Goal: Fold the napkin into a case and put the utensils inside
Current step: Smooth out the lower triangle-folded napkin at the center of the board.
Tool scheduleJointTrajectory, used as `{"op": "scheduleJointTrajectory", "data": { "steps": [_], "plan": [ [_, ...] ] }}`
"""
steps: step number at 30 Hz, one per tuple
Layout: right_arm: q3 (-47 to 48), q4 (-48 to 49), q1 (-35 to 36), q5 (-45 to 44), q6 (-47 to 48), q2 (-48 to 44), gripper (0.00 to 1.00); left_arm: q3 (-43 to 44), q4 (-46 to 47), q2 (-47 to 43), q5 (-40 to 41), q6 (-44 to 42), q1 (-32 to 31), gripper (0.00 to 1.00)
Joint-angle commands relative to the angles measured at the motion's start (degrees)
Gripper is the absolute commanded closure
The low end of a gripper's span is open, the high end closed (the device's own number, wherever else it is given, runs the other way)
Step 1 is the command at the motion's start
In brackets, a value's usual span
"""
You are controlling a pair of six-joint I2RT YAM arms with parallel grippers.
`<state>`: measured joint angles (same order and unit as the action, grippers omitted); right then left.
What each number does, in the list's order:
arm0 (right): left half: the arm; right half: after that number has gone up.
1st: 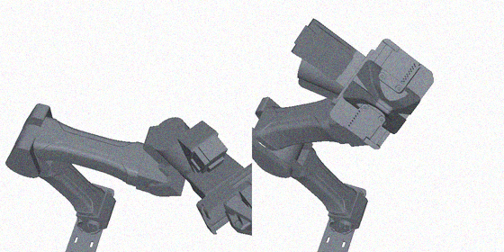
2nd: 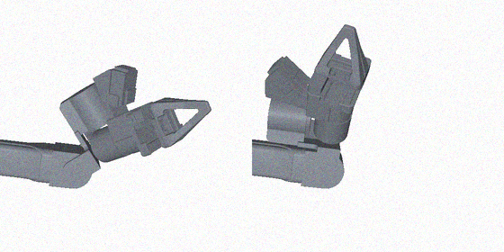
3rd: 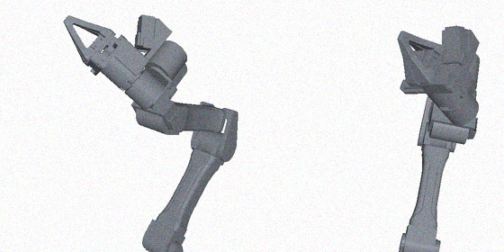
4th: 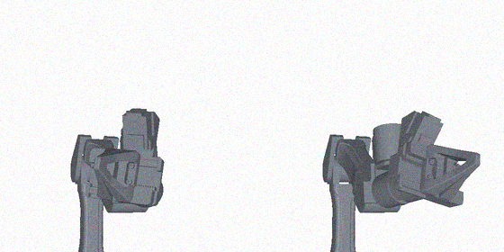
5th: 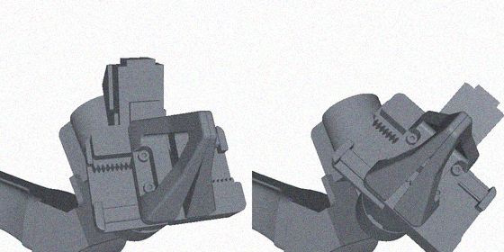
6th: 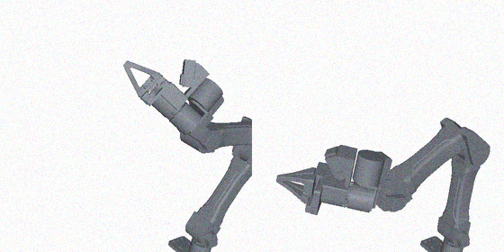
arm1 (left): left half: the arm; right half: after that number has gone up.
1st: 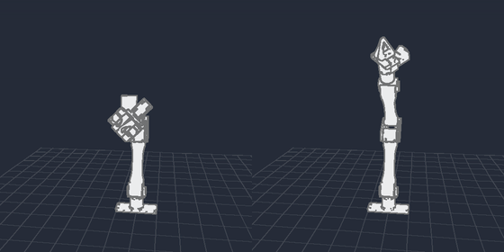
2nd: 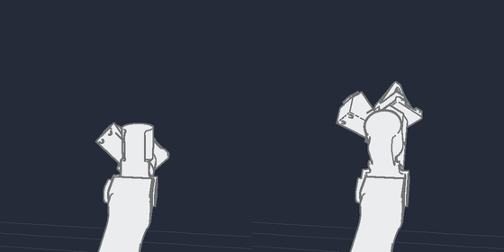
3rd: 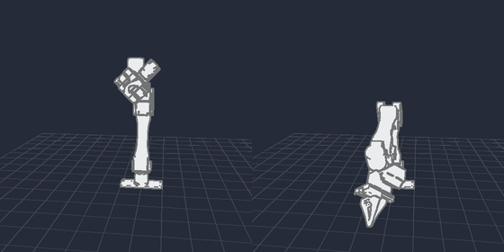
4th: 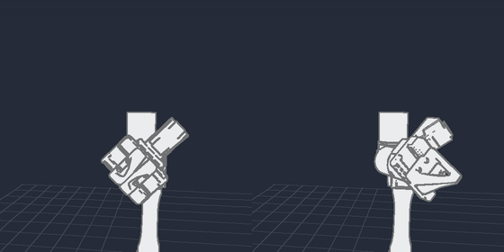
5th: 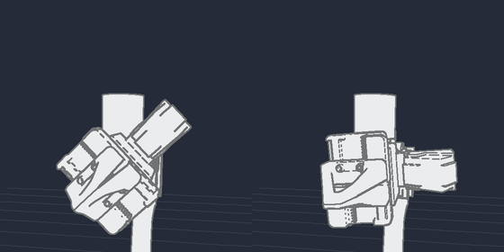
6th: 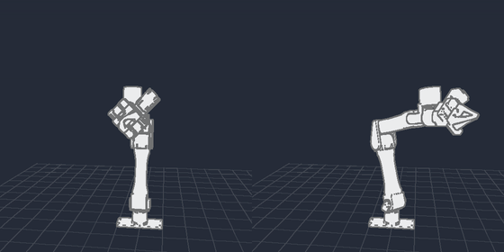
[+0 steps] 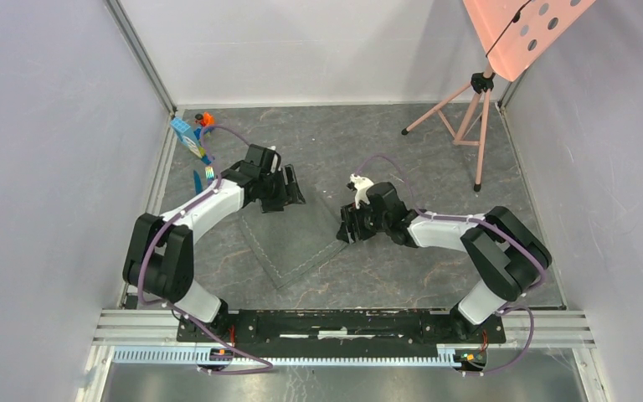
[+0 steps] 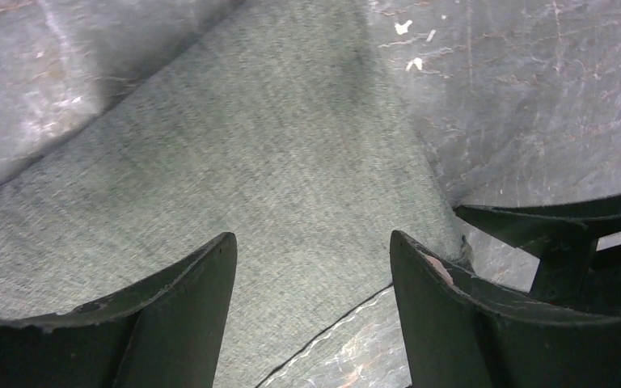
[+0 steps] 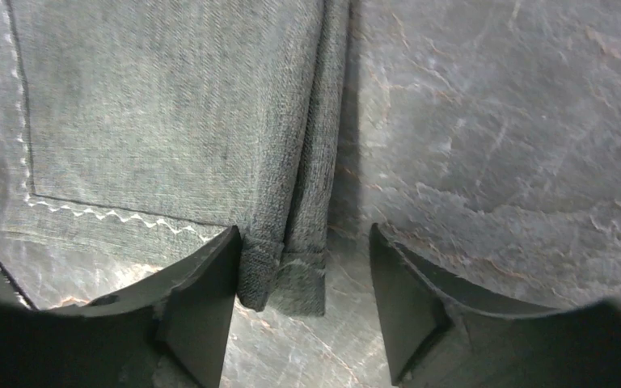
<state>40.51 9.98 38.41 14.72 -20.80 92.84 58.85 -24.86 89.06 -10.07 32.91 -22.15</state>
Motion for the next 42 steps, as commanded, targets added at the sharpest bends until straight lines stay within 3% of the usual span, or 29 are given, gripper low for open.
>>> {"op": "scheduleJointTrajectory", "data": {
  "steps": [1, 3, 10, 15, 20, 24, 28, 33, 36, 42],
  "plan": [
    [-4.3, 2.0, -0.5, -5.2, 1.6, -0.9, 0.44, -2.9, 3.7, -4.4, -2.4, 3.2, 2.5, 0.24],
    [-5.9, 3.5, -1.7, -5.8, 1.1, -1.0, 0.57, -4.1, 3.9, -5.7, -3.2, 3.5, 3.2, 0.24],
    [-10.4, 5.9, -7.2, -2.6, 0.7, -2.6, 0.84, -6.8, 4.4, -8.1, -5.0, 4.2, 4.2, 0.24],
    [-11.9, 3.9, -9.2, -2.4, 3.2, -6.2, 0.81, -9.2, 6.2, -8.6, -4.9, 5.0, 4.9, 0.24],
    [-7.9, -1.9, -9.3, -0.9, 6.7, -9.0, 0.44, -10.4, 7.6, -7.4, -4.3, 5.9, 5.9, 0.26],
    [-4.4, -4.5, -8.9, -0.2, 6.9, -12.2, 0.33, -12.7, 9.2, -7.1, 0.3, 6.4, 6.9, 0.26],
    [-2.6, -2.3, -7.1, 3.2, 4.3, -11.6, 0.34, -13.5, 9.8, -3.5, 3.9, 6.1, 7.4, 0.26],
    [-6.6, 8.1, -7.2, 8.1, -0.4, -7.2, 0.53, -15.5, 11.6, -1.1, 7.9, 6.6, 7.4, 0.27],
    [-9.1, 9.9, -8.1, 6.7, -0.6, -3.7, 0.64, -15.0, 10.7, -2.3, 5.9, 6.0, 7.3, 0.32],
    [-10.3, 4.7, -9.0, -0.2, 2.8, -3.6, 0.68, -12.6, 4.9, -10.8, 5.0, 6.0, 7.6, 0.24]
  ]
}}
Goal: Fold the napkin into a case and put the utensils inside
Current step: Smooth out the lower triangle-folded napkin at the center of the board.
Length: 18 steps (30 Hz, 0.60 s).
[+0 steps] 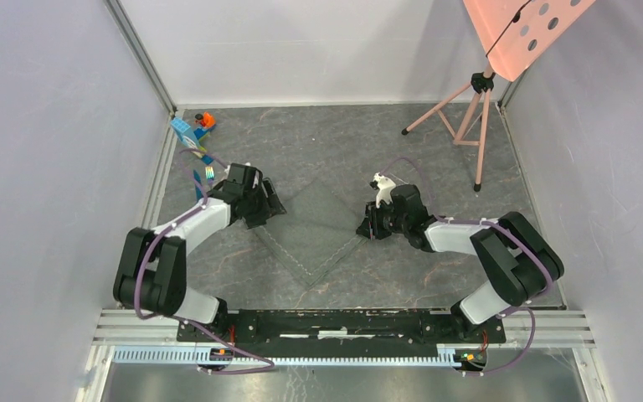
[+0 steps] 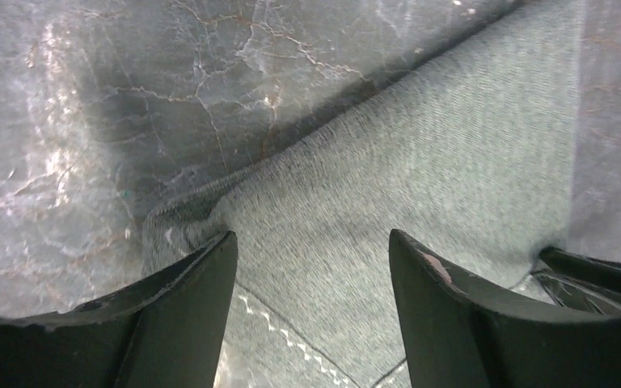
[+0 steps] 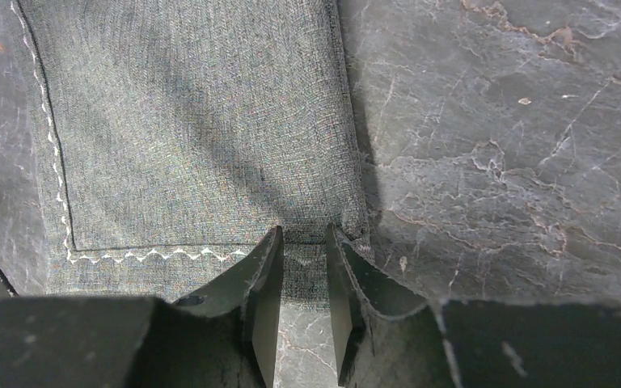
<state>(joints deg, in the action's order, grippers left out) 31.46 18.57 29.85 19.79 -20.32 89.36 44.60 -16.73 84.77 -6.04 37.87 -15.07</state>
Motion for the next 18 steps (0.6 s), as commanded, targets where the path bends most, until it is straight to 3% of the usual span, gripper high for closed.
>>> {"op": "scheduleJointTrajectory", "data": {
  "steps": [1, 10, 18],
  "plan": [
    [-1.2, -4.1, -0.3, -4.6, 2.2, -1.1, 0.68, 2.0, -4.0, -7.1, 1.5, 1.0, 0.6, 0.24],
    [3.6, -2.6, 2.7, 1.3, -1.0, -3.4, 0.67, -1.5, -1.1, -2.8, 4.4, 2.2, 0.7, 0.22],
    [-1.9, -1.0, -1.3, -5.9, -0.8, 1.3, 0.68, 0.0, -3.1, 0.7, 11.3, 1.0, 0.7, 0.20]
  ]
}}
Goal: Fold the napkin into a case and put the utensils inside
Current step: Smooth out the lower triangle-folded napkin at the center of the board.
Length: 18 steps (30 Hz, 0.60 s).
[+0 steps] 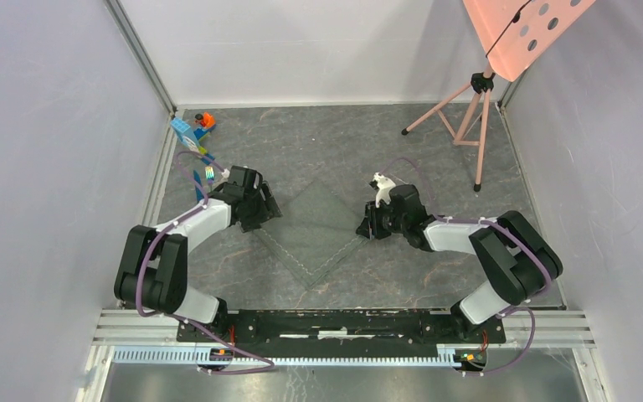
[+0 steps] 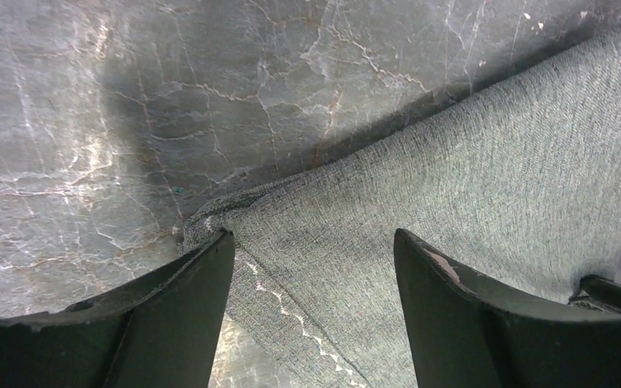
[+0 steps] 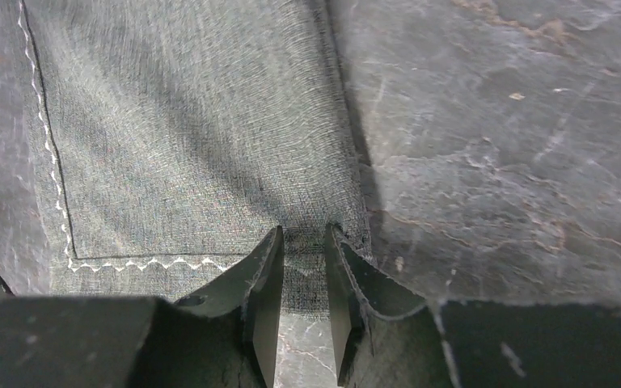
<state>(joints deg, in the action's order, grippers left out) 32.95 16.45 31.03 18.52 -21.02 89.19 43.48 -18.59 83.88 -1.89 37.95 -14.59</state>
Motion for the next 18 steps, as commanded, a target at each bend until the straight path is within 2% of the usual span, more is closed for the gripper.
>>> {"op": "scheduleJointTrajectory", "data": {
  "steps": [1, 6, 10, 13, 15, 18],
  "plan": [
    [-4.5, 1.1, -3.5, -6.1, 0.1, 1.2, 0.68, 1.3, -1.4, 1.6, 7.6, 0.7, 0.3, 0.20],
    [-6.6, -0.1, -7.2, -7.4, 3.1, 1.2, 0.69, 1.9, 0.5, 3.4, 3.5, 0.8, -0.3, 0.20],
    [-4.1, -3.4, -8.4, -9.6, 6.7, 0.5, 0.69, 3.8, 1.1, 4.4, 0.7, 0.8, -1.5, 0.20],
    [0.2, -8.0, -8.4, -8.8, 10.4, -0.9, 0.66, 6.8, -1.5, 2.2, 1.6, -0.8, -3.1, 0.18],
    [3.5, -12.6, -7.7, -8.8, 12.6, -3.3, 0.60, 8.4, -3.3, -1.2, 0.6, -1.5, -3.4, 0.16],
    [8.0, -19.6, -3.8, -12.5, 15.1, -8.0, 0.40, 10.6, -5.8, -6.9, -1.8, -2.5, -3.3, 0.12]
  ]
}}
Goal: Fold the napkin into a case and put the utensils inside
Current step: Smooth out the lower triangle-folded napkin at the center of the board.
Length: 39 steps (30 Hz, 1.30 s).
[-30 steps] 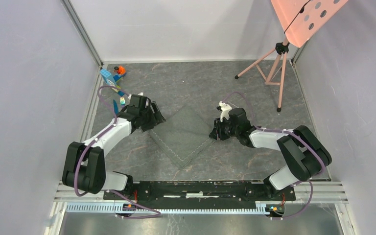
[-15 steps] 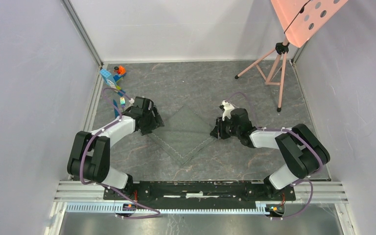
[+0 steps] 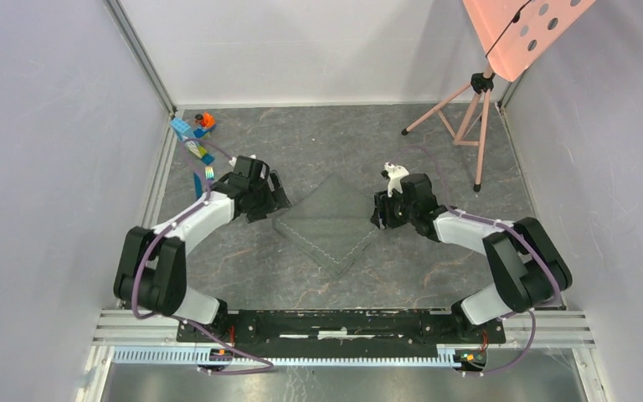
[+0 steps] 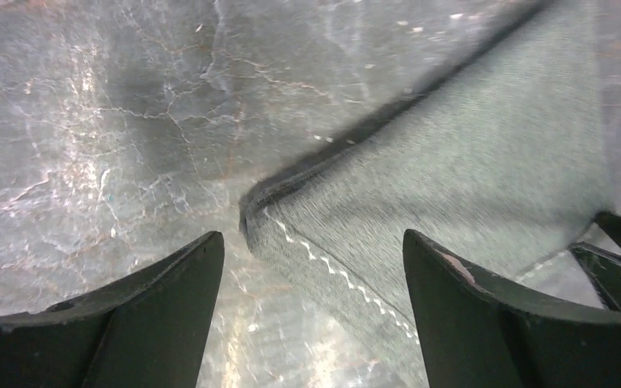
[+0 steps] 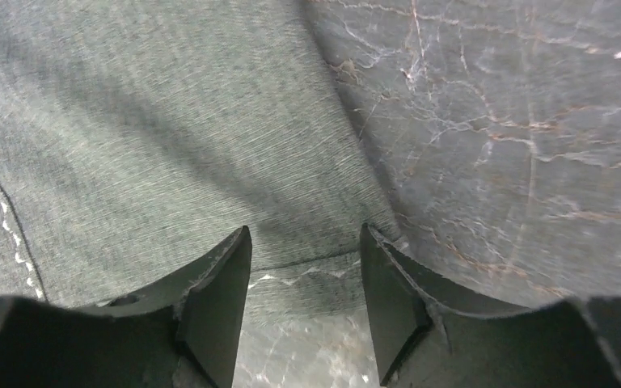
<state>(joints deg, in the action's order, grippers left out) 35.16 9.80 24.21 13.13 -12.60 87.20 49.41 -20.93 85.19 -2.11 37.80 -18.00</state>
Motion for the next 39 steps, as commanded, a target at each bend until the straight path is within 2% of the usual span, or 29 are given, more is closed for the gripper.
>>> {"op": "scheduleJointTrajectory", "data": {
  "steps": [1, 4, 7, 11, 14, 19, 24, 28, 32, 36, 39],
  "plan": [
    [7.5, -15.3, 5.5, -9.1, 7.3, -7.4, 0.33, 5.6, -4.7, -10.3, -1.5, -2.7, 0.1, 0.11],
    [11.6, -20.6, 13.3, -12.1, 7.0, -8.3, 0.21, 7.2, -8.3, -15.9, 0.8, -4.1, 0.2, 0.09],
    [11.4, -19.2, 18.1, -7.9, 1.5, -7.4, 0.21, 7.5, -10.5, -21.1, 3.4, -5.1, 0.3, 0.08],
    [6.8, -8.3, 19.9, -2.2, -7.7, -5.7, 0.41, 7.0, -11.8, -24.9, 2.2, -5.1, 0.2, 0.07],
    [5.9, -6.6, 21.0, -2.3, -9.3, -3.2, 0.53, 5.9, -11.8, -26.3, -2.5, -4.1, 0.2, 0.07],
    [1.1, -4.6, 24.4, -3.2, -11.4, -2.6, 0.59, 2.4, -10.7, -29.2, -4.9, -3.0, 0.2, 0.07],
    [-4.6, -2.8, 27.9, -5.3, -14.3, -4.1, 0.60, -0.3, -8.2, -28.3, -7.6, -2.3, 0.2, 0.07],
    [-4.3, -4.7, 29.7, -6.9, -14.0, -4.1, 0.60, -2.0, -2.8, -24.6, -12.4, 0.0, 0.2, 0.07],
    [-0.3, -8.8, 29.8, -10.4, -12.2, -6.4, 0.59, -0.7, 7.6, -12.9, -24.4, 4.8, -0.2, 0.10],
    [2.7, -9.3, 29.8, -9.7, -11.4, -7.4, 0.54, 2.3, 15.8, -2.9, -24.5, 8.5, -1.7, 0.11],
    [1.8, -6.3, 29.9, -8.1, -12.0, -6.3, 0.54, 9.2, 17.8, 7.7, -26.6, 8.3, -3.6, 0.11]
  ]
}}
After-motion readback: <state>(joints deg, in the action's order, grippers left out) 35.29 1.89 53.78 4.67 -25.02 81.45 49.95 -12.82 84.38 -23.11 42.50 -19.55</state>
